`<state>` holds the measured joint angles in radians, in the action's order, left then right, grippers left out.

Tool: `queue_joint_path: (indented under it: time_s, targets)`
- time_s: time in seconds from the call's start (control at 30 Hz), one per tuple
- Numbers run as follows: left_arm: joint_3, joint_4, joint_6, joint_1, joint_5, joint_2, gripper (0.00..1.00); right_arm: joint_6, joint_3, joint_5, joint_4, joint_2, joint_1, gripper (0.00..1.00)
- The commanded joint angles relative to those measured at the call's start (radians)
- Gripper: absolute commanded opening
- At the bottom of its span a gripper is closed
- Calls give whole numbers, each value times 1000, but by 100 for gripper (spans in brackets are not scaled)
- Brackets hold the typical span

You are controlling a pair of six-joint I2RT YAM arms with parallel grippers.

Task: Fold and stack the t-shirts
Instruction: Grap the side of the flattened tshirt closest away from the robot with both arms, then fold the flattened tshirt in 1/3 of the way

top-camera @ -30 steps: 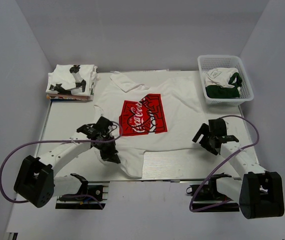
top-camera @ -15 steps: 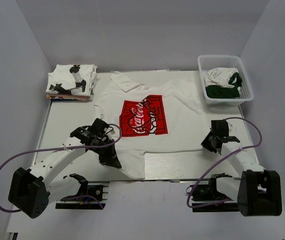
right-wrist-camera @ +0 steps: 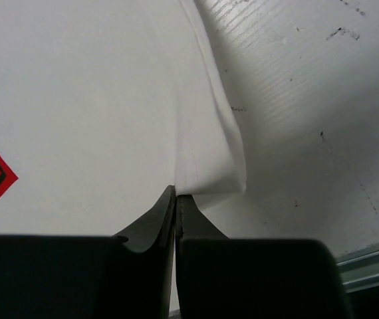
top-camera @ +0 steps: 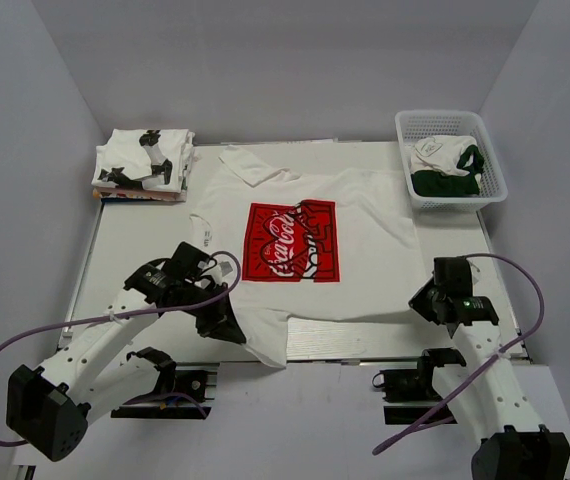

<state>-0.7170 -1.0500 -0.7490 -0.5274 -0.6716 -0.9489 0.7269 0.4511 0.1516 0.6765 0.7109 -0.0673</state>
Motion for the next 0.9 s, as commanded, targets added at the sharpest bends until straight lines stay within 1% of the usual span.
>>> queue_joint_path:
  time_s: [0.0,0.03,0.13,0.23,0.27,0.4,0.43,0.47,0.53,0.57,0.6,0.63,0.67,0.73,0.77,0.83,0.87]
  targets:
    - [-32,129,5,1,-94,15,0,46,60,25,89,-53,1,0]
    - [-41,146,-6,1,-106,15,0,55,66,37,133,-62,0,0]
    - [-52,168,-6,1,-106,15,0,77,70,52,165,-70,-2,0]
    - [-62,206,-6,23,-97,6,0,72,60,43,115,-53,0,0]
    - [-71,220,-6,23,-77,6,0,62,60,40,101,-16,0,0]
    - [-82,356,-19,23,-10,-43,0,16,84,34,25,67,-5,0]
    - [-82,420,-19,23,4,-75,0,13,101,34,-18,93,-3,0]
    - [-107,441,-19,23,51,-97,0,-30,110,31,-31,111,-5,0]
    - [-143,472,6,32,104,-149,0,-67,132,43,-83,186,-5,0]
    - [-182,481,7,32,159,-177,0,-72,161,55,-90,209,-5,0]
    - [-203,481,19,32,180,-229,0,-102,173,51,-98,229,-6,0]
    - [-225,495,31,32,197,-252,0,-109,185,46,-119,293,-5,0]
    - [-270,505,31,32,222,-273,0,-115,220,42,-126,314,-5,0]
    - [-312,505,59,32,277,-315,0,-127,242,26,-164,370,-6,0]
    - [-341,505,59,41,340,-326,0,-133,276,23,-172,390,-3,0]
    - [-380,505,69,41,406,-341,0,-138,308,28,-199,424,-5,0]
    - [-390,525,82,53,472,-355,0,-135,319,37,-203,447,-2,0]
